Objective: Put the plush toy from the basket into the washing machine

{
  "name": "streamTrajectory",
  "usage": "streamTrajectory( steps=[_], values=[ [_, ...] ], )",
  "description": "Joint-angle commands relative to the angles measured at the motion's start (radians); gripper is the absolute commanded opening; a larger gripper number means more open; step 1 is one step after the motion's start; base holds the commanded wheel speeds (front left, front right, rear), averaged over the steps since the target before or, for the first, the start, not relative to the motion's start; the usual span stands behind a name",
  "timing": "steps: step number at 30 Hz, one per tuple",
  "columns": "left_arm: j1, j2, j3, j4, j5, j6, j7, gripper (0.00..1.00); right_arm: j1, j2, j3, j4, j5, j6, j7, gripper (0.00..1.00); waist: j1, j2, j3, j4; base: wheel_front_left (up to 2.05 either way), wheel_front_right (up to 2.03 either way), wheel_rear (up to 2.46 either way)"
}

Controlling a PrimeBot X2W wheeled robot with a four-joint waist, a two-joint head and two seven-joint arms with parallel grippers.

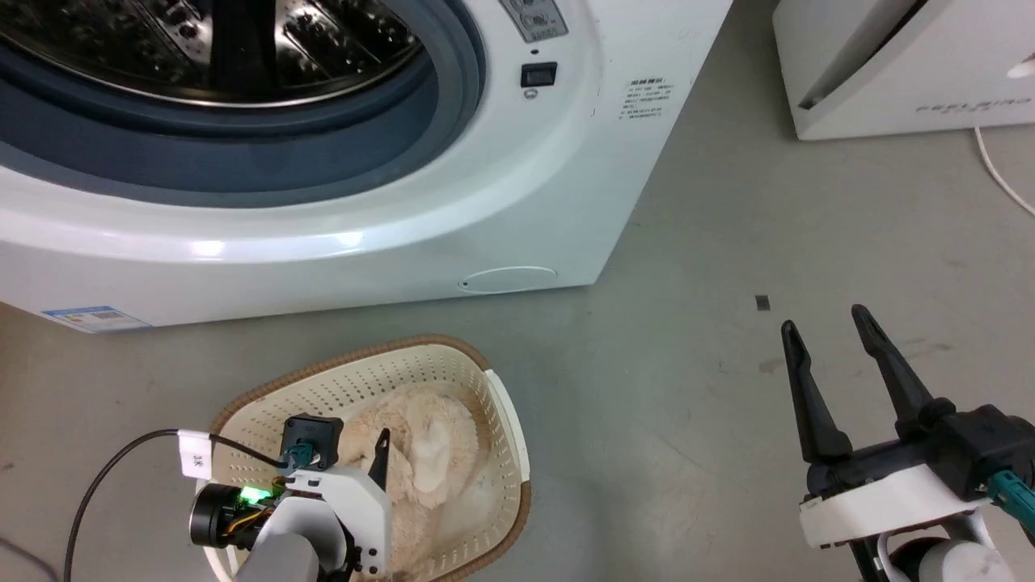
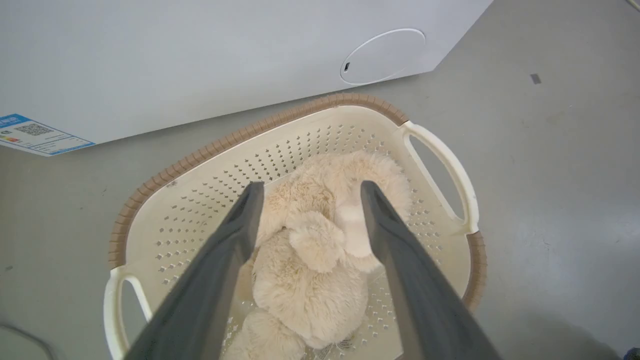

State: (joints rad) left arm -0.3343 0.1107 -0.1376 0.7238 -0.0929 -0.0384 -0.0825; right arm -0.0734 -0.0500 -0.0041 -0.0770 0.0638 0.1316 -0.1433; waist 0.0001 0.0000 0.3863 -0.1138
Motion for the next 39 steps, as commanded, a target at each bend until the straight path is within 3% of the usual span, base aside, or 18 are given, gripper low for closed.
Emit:
streamTrajectory(
  steps=[1, 26, 39],
  values=[
    [-0.029, 0.009, -0.008, 0.030, -0.007, -0.005, 0.005, 1.00, -0.024, 0.000, 0.002, -0.008, 0.007, -0.001, -0.012, 1.00, 0.0000, 0.0000, 0.020, -0.009, 0.00, 0.00, 0.00],
    [-0.218, 0.076, -0.122, 0.308, -0.016, 0.014, 0.060, 1.00, -0.081, 0.000, 0.008, -0.043, 0.038, -0.001, -0.066, 1.00, 0.0000, 0.0000, 0.238, -0.075, 0.00, 0.00, 0.00],
    [-0.322, 0.102, -0.188, 0.443, -0.023, 0.012, 0.023, 1.00, -0.109, 0.000, 0.009, -0.054, 0.051, -0.001, -0.093, 1.00, -0.0001, 0.0000, 0.344, -0.107, 0.00, 0.00, 0.00]
  ],
)
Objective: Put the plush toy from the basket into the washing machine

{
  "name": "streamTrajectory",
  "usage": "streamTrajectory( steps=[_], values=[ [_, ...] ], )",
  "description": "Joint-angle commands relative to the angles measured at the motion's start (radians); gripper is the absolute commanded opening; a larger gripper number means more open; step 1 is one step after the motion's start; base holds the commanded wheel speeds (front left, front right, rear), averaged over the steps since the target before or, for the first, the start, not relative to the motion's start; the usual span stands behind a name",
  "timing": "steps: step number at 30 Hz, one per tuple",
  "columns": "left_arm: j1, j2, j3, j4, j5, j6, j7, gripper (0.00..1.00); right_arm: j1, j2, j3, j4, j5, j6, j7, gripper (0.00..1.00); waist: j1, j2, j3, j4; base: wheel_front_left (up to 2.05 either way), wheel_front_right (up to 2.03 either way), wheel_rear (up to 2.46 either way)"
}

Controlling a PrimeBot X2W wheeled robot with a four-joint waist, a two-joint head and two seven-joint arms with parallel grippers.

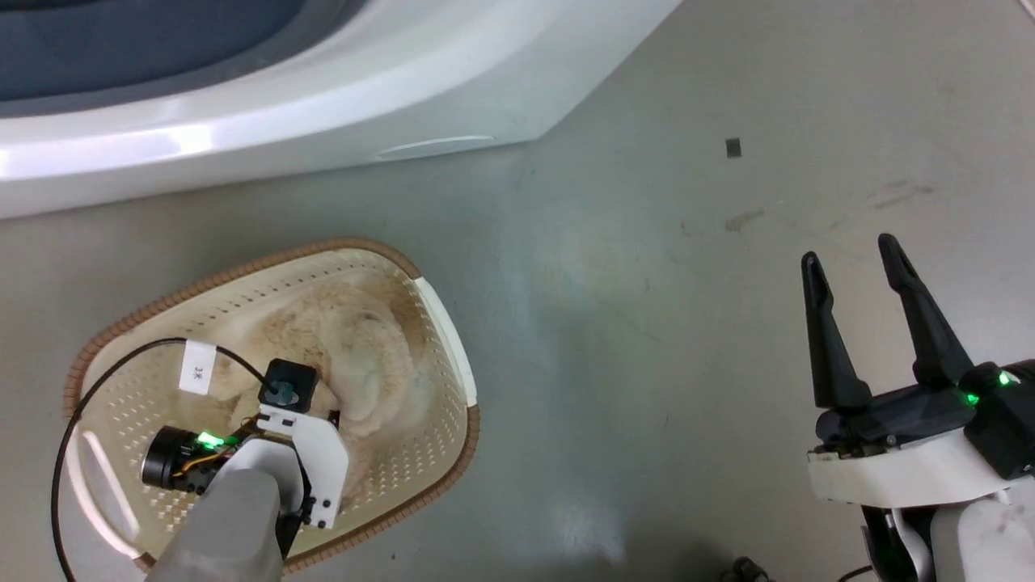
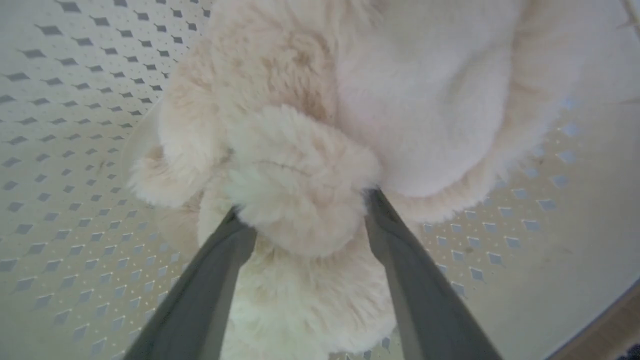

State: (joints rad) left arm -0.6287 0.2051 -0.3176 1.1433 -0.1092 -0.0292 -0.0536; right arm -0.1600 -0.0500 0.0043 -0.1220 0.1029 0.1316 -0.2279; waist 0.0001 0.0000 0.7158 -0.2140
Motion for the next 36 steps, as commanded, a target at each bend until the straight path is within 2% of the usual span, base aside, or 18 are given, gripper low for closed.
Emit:
streamTrajectory(
  steps=[1, 14, 15, 16, 25, 36],
  values=[
    [-0.036, 0.009, -0.013, 0.034, -0.008, 0.004, -0.009, 1.00, -0.024, 0.000, 0.001, -0.010, 0.013, -0.001, -0.011, 1.00, -0.0001, 0.0000, 0.022, -0.009, 0.00, 0.00, 0.00],
    [-0.106, 0.019, -0.061, 0.147, -0.033, -0.007, -0.028, 1.00, -0.050, 0.000, 0.006, -0.014, 0.025, -0.001, -0.034, 1.00, -0.0001, 0.0000, 0.098, -0.028, 0.00, 0.00, 0.00],
    [-0.104, 0.017, -0.062, 0.147, -0.036, -0.012, -0.022, 0.29, -0.051, 0.000, 0.006, -0.013, 0.025, -0.001, -0.034, 1.00, -0.0001, 0.0000, 0.098, -0.026, 0.00, 0.00, 0.00],
    [-0.103, 0.016, -0.064, 0.147, -0.038, -0.019, -0.022, 0.00, -0.052, 0.000, 0.007, -0.012, 0.024, -0.001, -0.034, 1.00, -0.0001, 0.0000, 0.097, -0.025, 0.00, 0.00, 0.00],
    [-0.080, 0.009, -0.062, 0.147, -0.066, -0.029, -0.062, 0.00, -0.058, 0.000, 0.011, 0.005, 0.027, -0.001, -0.034, 1.00, -0.0001, 0.0000, 0.047, -0.019, 0.00, 0.00, 0.00],
    [0.004, -0.018, -0.056, 0.145, -0.103, -0.036, -0.174, 0.00, -0.027, 0.000, 0.000, 0.044, 0.032, -0.001, -0.034, 1.00, -0.0001, 0.0000, -0.127, 0.012, 0.00, 0.00, 0.00]
  ],
)
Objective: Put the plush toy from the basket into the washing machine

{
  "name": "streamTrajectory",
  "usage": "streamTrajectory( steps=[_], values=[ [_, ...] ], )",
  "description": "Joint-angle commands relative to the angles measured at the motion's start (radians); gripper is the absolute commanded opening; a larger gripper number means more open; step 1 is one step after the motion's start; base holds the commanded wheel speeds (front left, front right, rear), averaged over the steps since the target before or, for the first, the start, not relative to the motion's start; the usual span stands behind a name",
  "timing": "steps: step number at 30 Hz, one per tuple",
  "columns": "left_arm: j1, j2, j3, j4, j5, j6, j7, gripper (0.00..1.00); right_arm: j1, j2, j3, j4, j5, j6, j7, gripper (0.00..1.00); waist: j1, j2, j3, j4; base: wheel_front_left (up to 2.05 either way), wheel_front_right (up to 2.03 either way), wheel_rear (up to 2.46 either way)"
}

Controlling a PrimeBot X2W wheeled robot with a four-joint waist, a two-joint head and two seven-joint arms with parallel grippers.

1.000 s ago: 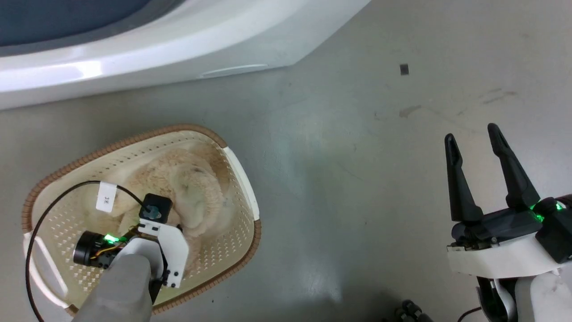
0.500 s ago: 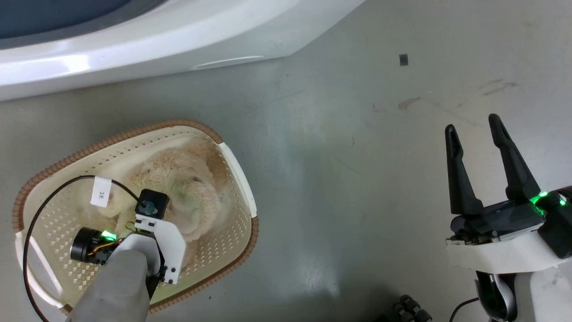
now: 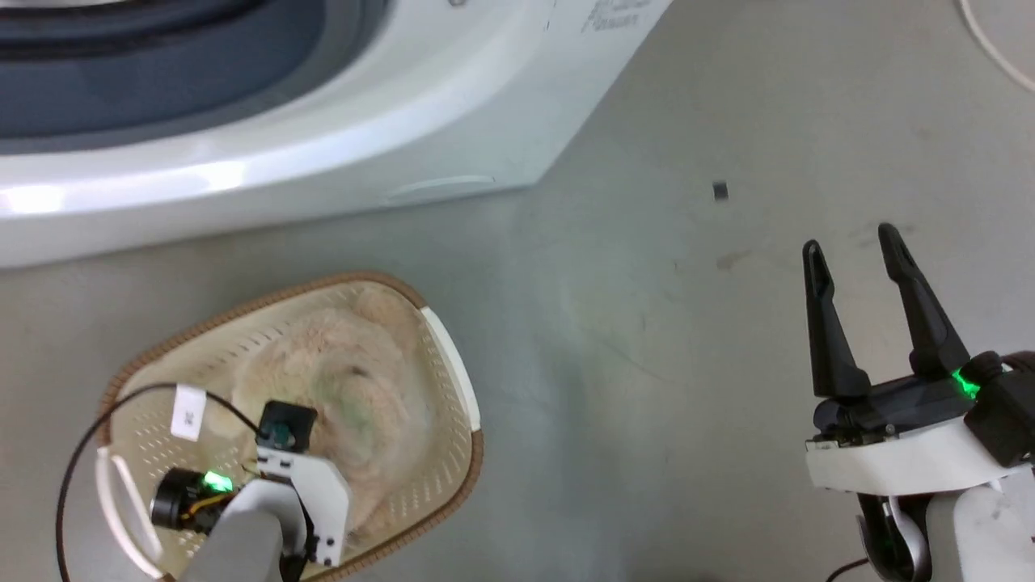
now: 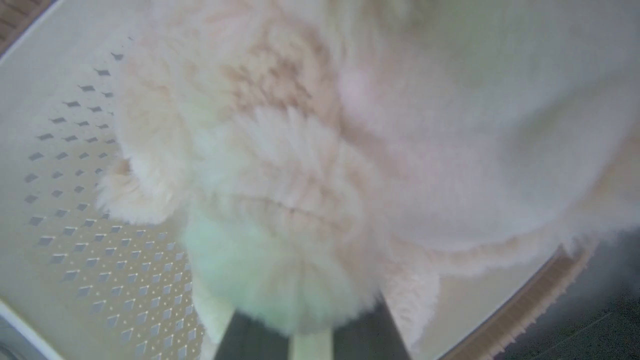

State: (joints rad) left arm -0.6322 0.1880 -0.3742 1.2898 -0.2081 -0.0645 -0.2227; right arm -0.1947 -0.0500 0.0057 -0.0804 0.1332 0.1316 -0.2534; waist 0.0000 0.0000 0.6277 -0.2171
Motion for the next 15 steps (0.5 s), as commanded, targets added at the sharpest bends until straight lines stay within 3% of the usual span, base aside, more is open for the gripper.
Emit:
streamTrajectory(
  steps=[1, 7, 15],
  values=[
    [0.017, -0.004, 0.000, -0.006, -0.006, 0.000, -0.014, 0.00, 0.013, 0.000, -0.002, 0.005, 0.000, -0.001, -0.008, 1.00, 0.0000, 0.0000, -0.059, 0.020, 0.00, 0.00, 0.00],
    [0.083, -0.014, -0.003, -0.077, -0.009, 0.012, -0.038, 0.00, 0.054, 0.000, -0.009, 0.025, -0.015, -0.001, -0.008, 1.00, 0.0000, 0.0000, -0.178, 0.057, 0.00, 0.00, 0.00],
    [0.236, 0.007, 0.022, -0.368, 0.004, 0.053, -0.039, 0.00, 0.105, 0.000, -0.013, 0.045, -0.025, -0.001, -0.008, 1.00, 0.0000, 0.0000, -0.314, 0.106, 0.00, 0.00, 0.00]
  ],
)
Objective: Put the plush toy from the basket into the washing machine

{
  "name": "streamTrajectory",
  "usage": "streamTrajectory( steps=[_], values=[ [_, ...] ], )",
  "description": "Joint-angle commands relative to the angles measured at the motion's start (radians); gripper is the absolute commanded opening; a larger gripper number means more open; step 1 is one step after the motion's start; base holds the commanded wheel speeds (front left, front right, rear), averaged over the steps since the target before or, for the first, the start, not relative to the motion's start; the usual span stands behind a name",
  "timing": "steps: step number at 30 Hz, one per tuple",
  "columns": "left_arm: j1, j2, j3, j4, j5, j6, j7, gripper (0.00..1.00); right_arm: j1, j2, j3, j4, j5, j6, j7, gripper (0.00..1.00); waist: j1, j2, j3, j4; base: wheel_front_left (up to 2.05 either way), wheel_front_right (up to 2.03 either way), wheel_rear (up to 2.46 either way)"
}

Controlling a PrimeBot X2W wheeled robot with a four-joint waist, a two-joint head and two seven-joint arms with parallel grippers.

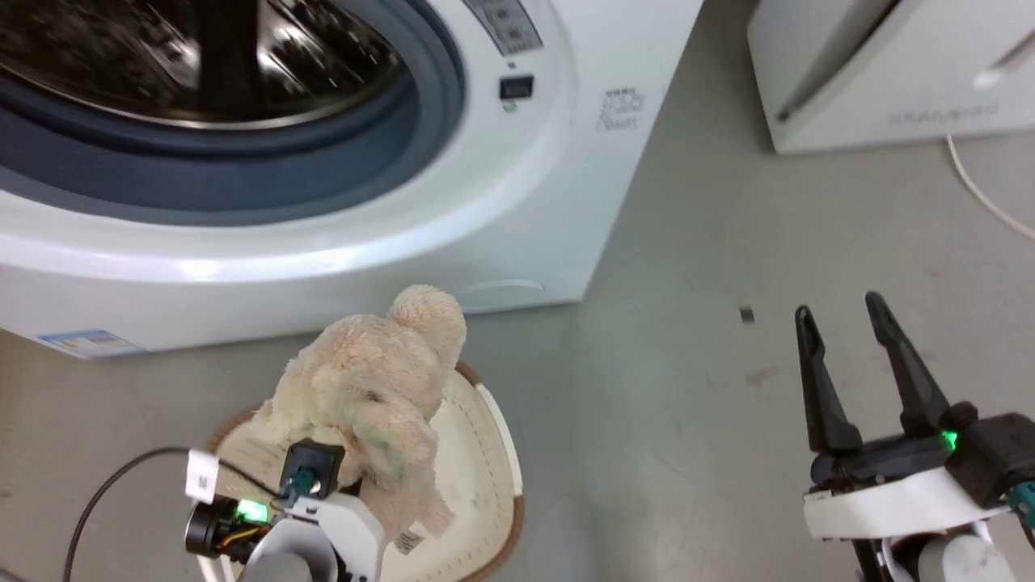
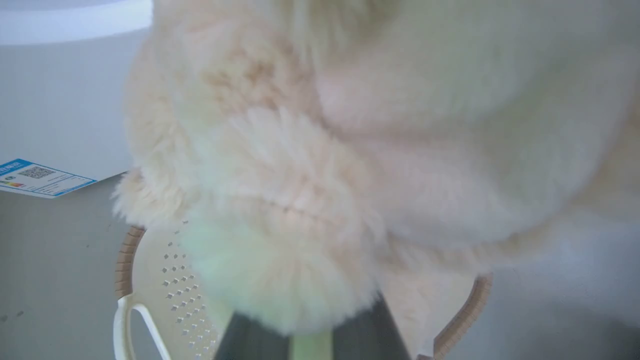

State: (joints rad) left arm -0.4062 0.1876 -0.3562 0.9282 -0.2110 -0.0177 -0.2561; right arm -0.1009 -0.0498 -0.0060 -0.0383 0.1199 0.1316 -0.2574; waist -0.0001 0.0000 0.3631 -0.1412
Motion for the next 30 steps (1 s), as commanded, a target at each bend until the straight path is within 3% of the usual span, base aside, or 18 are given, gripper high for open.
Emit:
streamTrajectory(
  steps=[1, 10, 17, 25, 30],
  values=[
    [0.030, 0.012, 0.008, -0.043, 0.012, 0.013, -0.005, 0.00, 0.017, 0.000, -0.001, 0.006, -0.012, -0.001, -0.004, 1.00, 0.0001, 0.0000, -0.065, 0.036, 0.00, 0.00, 0.00],
    [0.185, 0.041, 0.076, -0.388, 0.046, 0.066, -0.006, 0.00, 0.065, 0.000, -0.005, 0.019, -0.015, -0.001, -0.004, 1.00, 0.0001, 0.0000, -0.164, 0.066, 0.00, 0.00, 0.00],
    [0.240, 0.071, 0.139, -0.671, 0.087, 0.089, -0.006, 0.00, 0.075, 0.000, -0.015, 0.010, -0.009, -0.001, -0.004, 1.00, 0.0001, 0.0000, -0.177, 0.065, 0.00, 0.00, 0.00],
    [0.193, 0.132, 0.218, -0.807, 0.105, 0.099, -0.006, 0.00, 0.058, 0.000, -0.011, -0.006, 0.002, -0.001, -0.004, 1.00, 0.0001, 0.0000, -0.122, 0.023, 0.00, 0.00, 0.00],
    [0.099, 0.186, 0.232, -0.825, 0.100, 0.062, 0.025, 0.00, 0.025, 0.000, -0.010, -0.033, 0.010, -0.001, -0.004, 1.00, 0.0001, 0.0000, -0.055, -0.010, 0.00, 0.00, 0.00]
  ],
)
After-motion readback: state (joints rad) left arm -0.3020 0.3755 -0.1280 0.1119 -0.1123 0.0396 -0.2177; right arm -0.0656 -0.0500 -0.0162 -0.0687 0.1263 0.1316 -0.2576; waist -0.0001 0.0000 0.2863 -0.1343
